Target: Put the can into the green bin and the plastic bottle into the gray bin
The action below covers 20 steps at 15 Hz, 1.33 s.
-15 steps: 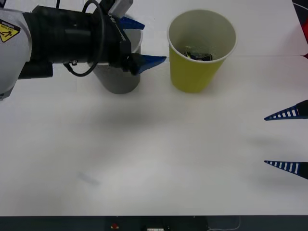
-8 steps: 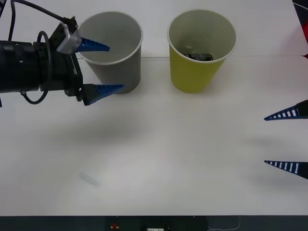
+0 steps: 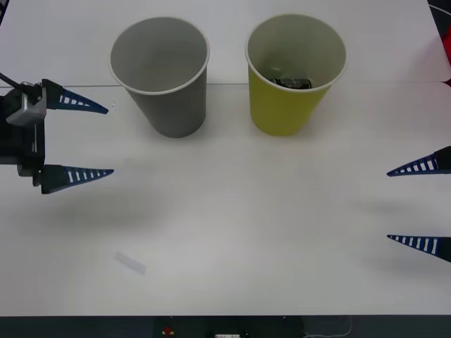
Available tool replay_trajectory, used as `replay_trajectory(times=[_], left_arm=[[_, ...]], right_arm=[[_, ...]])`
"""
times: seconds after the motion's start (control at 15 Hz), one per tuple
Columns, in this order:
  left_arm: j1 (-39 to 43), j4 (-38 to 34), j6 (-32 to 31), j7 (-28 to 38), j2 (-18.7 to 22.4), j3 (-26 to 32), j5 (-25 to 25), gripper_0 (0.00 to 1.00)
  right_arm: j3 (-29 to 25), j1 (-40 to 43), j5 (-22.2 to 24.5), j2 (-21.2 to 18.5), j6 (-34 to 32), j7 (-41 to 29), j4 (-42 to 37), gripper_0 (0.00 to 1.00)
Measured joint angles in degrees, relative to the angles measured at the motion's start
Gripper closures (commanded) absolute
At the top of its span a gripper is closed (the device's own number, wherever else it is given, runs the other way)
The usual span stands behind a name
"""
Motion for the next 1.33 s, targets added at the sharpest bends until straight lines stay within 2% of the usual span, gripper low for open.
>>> replay_trajectory(times=[0.2,0.4,0.87,1.33], left_arm=[[3.46,2.58,0.01,-6.65,4.47,0.01,3.42,0.0],[6.95,2.79,0.14,-9.1,7.2,0.66,4.25,0.0],[13.17,2.75,0.16,-11.68,8.43,1.21,7.34,0.0],[13.8,2.75,0.0,-13.28,8.36,1.21,7.6,0.0]], right_arm=[[0.0,0.0,0.0,0.0,0.0,0.0,0.0,0.0],[0.0,0.0,0.0,0.0,0.0,0.0,0.0,0.0],[0.0,0.0,0.0,0.0,0.0,0.0,0.0,0.0],[0.0,0.0,0.0,0.0,0.0,0.0,0.0,0.0]])
